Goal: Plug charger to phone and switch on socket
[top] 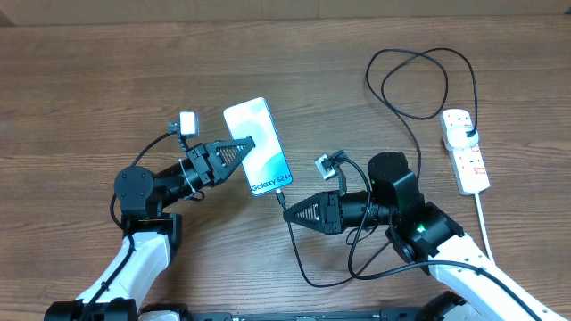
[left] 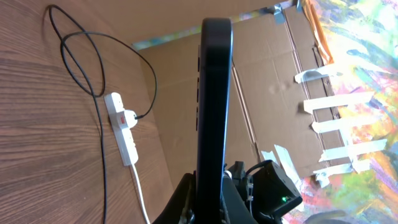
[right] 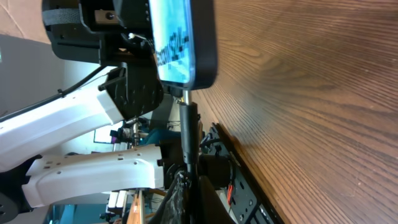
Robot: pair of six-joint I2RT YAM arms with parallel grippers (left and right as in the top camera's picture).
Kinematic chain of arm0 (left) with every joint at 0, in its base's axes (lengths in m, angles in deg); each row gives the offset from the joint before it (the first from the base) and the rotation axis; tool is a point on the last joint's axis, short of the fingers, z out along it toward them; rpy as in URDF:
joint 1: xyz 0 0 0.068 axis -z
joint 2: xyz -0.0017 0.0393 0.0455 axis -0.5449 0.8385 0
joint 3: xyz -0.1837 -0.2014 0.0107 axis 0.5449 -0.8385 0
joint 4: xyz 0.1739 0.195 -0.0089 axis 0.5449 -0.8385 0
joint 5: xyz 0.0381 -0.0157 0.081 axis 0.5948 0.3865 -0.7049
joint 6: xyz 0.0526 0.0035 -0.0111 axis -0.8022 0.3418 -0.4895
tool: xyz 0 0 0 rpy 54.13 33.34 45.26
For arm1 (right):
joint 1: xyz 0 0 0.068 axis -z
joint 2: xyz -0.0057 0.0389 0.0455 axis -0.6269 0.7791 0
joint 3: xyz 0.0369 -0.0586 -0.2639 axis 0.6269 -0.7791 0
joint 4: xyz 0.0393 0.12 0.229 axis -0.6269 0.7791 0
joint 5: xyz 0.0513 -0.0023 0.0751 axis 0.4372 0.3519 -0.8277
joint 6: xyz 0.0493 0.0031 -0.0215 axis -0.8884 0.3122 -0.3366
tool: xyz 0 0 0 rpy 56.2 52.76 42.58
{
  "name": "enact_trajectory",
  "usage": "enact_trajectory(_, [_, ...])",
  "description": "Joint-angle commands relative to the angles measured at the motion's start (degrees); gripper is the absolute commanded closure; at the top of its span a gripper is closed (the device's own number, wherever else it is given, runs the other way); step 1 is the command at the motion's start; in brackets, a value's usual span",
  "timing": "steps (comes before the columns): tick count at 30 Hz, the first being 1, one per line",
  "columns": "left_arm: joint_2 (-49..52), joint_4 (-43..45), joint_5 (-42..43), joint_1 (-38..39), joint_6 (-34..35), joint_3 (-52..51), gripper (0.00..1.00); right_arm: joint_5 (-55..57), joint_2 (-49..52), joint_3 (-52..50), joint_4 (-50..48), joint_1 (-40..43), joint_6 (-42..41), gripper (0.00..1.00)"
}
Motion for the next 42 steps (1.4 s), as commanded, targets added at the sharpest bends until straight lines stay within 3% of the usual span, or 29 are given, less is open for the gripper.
enact_trajectory(1, [0.07, 0.83, -0.15, -0.22, -1.07, 1.81, 0.96, -0.28, -0.15, -0.28, -1.18, 0.11, -1.01, 0.96])
enact_trajectory(42, [0.07, 0.85, -2.93, 0.92, 2.97, 1.81, 0.96, 1.92, 0.02, -0.31, -2.23, -0.76, -2.16, 0.96])
